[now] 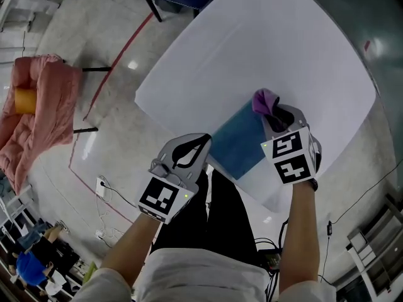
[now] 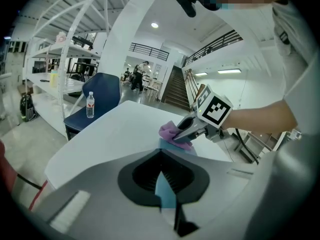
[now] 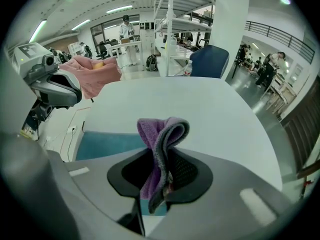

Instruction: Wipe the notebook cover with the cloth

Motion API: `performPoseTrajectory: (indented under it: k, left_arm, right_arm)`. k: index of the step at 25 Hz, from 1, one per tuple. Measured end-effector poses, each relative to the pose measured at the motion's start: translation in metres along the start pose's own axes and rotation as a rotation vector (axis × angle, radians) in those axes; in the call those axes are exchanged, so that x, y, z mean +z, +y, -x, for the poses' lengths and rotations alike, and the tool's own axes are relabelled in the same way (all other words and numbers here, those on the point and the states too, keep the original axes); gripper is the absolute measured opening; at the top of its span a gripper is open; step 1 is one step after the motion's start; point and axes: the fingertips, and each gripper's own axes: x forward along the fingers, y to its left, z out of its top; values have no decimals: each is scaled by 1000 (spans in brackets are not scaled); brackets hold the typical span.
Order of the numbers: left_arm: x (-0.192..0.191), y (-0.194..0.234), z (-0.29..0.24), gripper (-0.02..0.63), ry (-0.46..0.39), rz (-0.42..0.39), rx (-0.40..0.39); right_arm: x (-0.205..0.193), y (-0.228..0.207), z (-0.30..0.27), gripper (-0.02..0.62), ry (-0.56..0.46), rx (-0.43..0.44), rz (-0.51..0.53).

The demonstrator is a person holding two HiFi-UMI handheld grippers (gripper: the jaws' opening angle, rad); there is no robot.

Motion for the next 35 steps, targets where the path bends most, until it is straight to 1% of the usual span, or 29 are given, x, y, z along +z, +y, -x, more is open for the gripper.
performPoseTrajectory:
  k: [5, 12, 17, 24, 27, 35]
  left_arm:
    - [-1, 5, 2, 0, 6, 19, 19]
    - [-8, 7, 5, 0, 10, 40, 25]
    - [-8, 10, 6, 0, -13, 28, 29]
    - [-13, 12, 16, 0, 2, 42, 29]
    - [-15, 14, 19, 0, -13, 30, 31]
    - [-18, 15, 29, 0, -22, 29, 30]
  right_arm:
    - [0, 1, -7, 112, 21, 11, -12]
    - [-1, 7, -14, 112, 52, 13, 11]
    - [-2, 15, -16, 112, 64, 20, 23]
    - [-3, 28, -15, 112, 74, 27, 29]
    - [-4, 33, -15, 112, 81, 27, 33]
    - [-4, 52, -15, 112, 88, 35, 40]
